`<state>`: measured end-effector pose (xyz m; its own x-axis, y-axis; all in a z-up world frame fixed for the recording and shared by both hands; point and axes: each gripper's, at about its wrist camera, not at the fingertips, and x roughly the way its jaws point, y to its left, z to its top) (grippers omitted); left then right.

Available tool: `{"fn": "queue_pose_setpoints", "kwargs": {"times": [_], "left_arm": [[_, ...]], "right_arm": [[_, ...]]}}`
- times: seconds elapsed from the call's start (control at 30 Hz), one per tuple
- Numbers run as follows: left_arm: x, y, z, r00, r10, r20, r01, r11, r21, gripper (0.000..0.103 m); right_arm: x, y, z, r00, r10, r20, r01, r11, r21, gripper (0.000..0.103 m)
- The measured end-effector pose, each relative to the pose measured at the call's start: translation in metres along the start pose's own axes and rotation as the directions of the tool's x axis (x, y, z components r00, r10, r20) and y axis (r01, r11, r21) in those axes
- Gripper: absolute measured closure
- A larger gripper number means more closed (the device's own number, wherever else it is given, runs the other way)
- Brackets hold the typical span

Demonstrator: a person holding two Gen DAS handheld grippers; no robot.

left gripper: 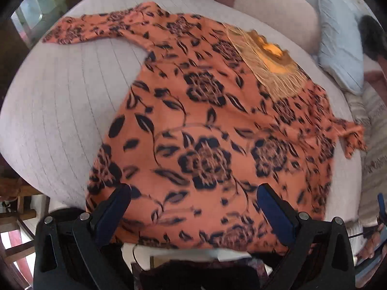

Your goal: Fold small clothes

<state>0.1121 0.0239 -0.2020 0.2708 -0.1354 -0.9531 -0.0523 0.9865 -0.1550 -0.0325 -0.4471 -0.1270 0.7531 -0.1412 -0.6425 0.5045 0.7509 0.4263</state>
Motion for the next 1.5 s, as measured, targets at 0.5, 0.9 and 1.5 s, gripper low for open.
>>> {"fn": "queue_pose_setpoints", "kwargs": {"times": [0.5, 0.9, 1.5], "left_arm": [[0.039, -0.096, 0.101, 0.85, 0.264, 0.455, -0.332, 0.94, 0.075, 0.0], [0.075, -0.085, 0.126, 0.829, 0.311, 0.464, -0.382, 0.922, 0.064, 0.0], [0.032, 0.046, 0.166, 0.814, 0.431, 0.389, -0.327, 0.894, -0.306, 0.0]], "right_arm": [[0.164, -0.164, 0.15, 0.989, -0.131, -0.072, 0.149, 0.896, 0.418, 0.018], [0.223, -0.194, 0.177, 0.991, -0.116, -0.059, 0.13, 0.837, 0.531, 0.097], [0.222, 0.286, 0.068, 0.865, 0.448, -0.226, -0.459, 0.888, 0.005, 0.093]]}}
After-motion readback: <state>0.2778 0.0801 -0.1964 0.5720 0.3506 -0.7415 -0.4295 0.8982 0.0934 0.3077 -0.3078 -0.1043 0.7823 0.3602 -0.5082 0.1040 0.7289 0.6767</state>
